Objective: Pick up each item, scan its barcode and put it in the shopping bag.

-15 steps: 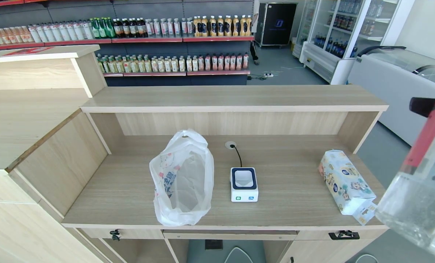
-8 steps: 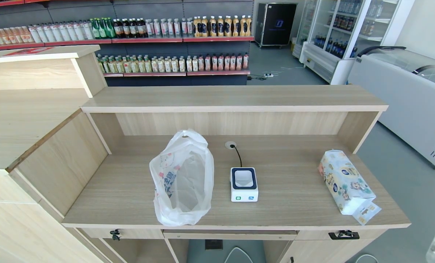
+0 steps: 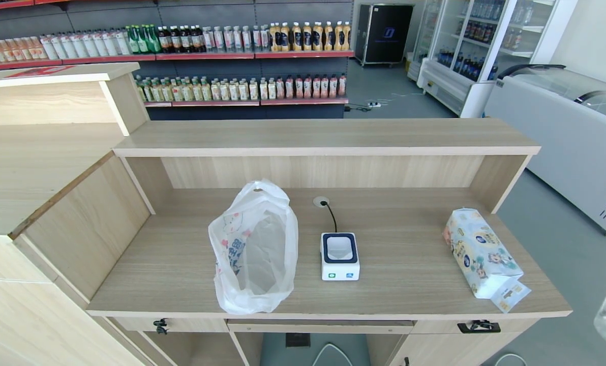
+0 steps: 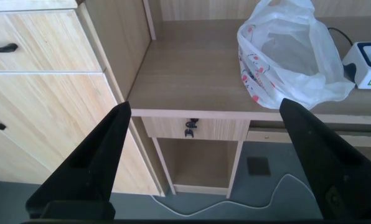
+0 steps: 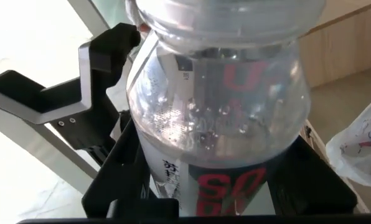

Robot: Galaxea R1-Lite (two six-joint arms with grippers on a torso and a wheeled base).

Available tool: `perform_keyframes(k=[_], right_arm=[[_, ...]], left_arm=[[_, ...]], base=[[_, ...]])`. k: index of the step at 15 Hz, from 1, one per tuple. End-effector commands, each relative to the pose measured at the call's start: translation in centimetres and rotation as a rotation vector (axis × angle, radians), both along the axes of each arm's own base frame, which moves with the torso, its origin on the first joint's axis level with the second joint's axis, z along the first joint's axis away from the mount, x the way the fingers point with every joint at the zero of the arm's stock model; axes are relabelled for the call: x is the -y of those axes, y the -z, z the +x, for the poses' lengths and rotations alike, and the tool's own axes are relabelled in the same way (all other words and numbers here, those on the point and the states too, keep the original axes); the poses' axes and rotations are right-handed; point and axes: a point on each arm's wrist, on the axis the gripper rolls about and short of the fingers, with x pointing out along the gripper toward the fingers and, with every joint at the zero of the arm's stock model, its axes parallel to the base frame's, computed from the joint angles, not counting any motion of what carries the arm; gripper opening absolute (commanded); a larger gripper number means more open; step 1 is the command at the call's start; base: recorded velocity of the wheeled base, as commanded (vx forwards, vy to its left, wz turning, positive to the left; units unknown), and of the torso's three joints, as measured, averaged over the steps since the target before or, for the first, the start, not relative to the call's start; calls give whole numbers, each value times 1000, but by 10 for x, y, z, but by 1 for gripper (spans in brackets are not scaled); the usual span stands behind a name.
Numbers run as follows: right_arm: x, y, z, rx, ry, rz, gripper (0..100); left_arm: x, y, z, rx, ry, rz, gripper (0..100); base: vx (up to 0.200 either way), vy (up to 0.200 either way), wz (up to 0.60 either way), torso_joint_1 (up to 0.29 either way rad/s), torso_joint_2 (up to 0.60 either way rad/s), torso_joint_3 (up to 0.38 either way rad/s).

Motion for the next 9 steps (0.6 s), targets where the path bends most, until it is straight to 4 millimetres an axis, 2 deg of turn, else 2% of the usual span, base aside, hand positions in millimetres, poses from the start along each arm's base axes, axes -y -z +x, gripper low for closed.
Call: perform_keyframes(k=[1, 9], right_arm=[[-5, -3, 11, -10, -16, -2, 0], [-11, 0, 12, -19, -52, -5, 0]], left_arm=[[0, 0, 0, 0, -1, 0, 100], [0, 0, 0, 0, -1, 0, 100]], base=[[0, 0, 0, 0, 0, 0], [0, 0, 0, 0, 0, 0]])
